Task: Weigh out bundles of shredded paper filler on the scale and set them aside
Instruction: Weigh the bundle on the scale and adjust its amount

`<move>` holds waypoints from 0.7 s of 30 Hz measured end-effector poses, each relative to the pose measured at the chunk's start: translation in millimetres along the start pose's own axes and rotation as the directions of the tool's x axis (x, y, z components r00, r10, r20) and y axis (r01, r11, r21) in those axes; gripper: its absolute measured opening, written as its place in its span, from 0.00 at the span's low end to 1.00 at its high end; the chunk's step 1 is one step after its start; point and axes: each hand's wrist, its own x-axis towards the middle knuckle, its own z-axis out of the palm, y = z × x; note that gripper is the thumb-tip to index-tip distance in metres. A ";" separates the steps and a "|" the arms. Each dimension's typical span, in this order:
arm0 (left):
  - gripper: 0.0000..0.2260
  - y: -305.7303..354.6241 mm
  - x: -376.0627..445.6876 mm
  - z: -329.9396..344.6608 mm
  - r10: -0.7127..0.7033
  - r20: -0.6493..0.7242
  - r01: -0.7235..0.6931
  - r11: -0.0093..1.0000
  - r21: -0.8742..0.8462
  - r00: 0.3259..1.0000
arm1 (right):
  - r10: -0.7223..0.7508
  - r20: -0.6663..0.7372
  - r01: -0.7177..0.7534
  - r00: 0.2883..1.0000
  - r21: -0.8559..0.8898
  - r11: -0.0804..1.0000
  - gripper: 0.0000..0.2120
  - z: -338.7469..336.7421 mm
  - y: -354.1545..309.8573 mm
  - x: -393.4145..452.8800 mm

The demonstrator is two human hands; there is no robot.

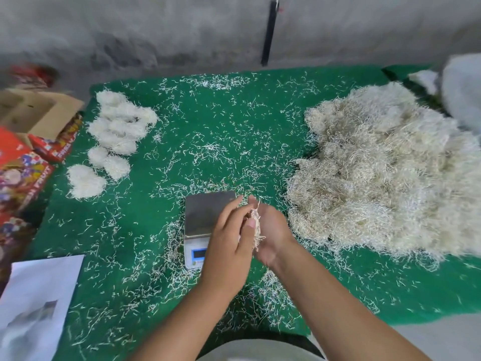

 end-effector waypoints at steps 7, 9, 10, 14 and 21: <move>0.27 6.9 -4.3 17.4 0.220 0.027 -0.212 0.890 0.403 0.975 | 0.116 0.047 -0.119 0.992 0.064 0.991 0.14 -19.5 3.6 -3.1; 0.27 11.1 -0.2 22.4 0.248 0.015 -0.227 0.857 0.463 0.969 | 0.133 0.084 -0.140 0.988 0.079 0.987 0.22 -18.4 9.7 -8.8; 0.26 11.8 0.3 25.1 0.249 -0.009 -0.216 0.859 0.464 0.969 | 0.150 0.107 -0.162 0.983 0.114 0.980 0.26 -16.7 10.1 -11.6; 0.32 16.8 -5.5 37.4 0.224 -0.007 -0.192 0.851 0.488 0.974 | 0.205 0.148 -0.229 0.967 0.170 0.958 0.27 -29.0 3.7 -15.8; 0.24 15.6 -26.7 59.6 0.185 0.095 -0.207 0.826 0.524 0.978 | 0.250 0.149 -0.290 0.957 0.403 0.868 0.13 -62.6 30.4 -17.5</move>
